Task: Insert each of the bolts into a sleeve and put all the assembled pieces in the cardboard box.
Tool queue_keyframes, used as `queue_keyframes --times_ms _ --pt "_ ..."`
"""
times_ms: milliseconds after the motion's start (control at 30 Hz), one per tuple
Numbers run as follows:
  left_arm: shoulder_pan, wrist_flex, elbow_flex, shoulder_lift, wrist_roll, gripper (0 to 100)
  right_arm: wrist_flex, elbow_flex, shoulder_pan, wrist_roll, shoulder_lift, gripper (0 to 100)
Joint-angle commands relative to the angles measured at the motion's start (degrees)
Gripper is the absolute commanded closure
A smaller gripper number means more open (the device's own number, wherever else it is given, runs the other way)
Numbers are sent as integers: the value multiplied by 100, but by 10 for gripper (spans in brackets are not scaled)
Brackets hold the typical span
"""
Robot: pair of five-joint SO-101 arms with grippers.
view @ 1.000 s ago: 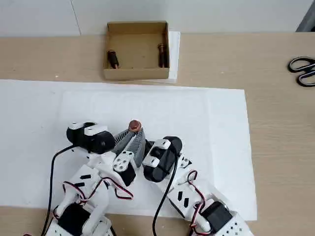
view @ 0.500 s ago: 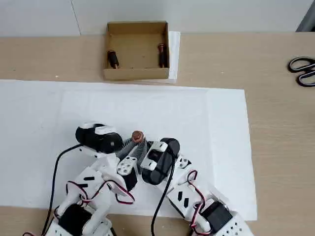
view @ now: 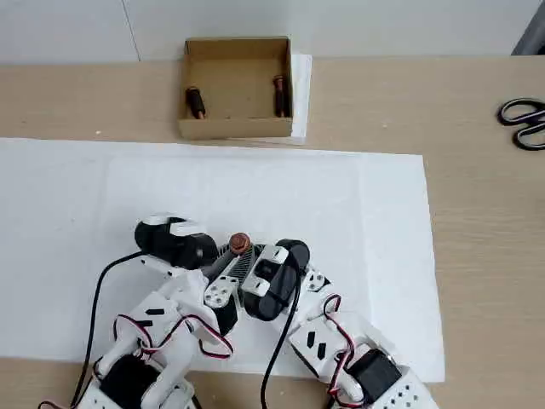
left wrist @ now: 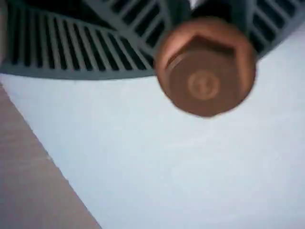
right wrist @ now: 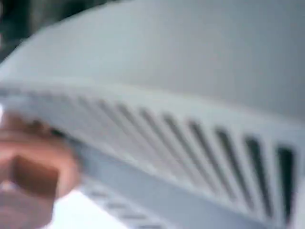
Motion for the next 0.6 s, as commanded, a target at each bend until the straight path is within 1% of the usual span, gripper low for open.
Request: queue_keyframes --times_ms 0,400,467,567 --pt "343 9 13 -44 -35 994 -347 -466 -75 53 -101 995" --pt "334 9 -4 -44 -18 991 -303 -554 -75 53 -92 995" --pt "334 9 -13 -44 -9 958 -303 -554 -75 53 -92 995" --pt "334 26 -4 -44 0 867 -295 -545 -75 53 -92 995"
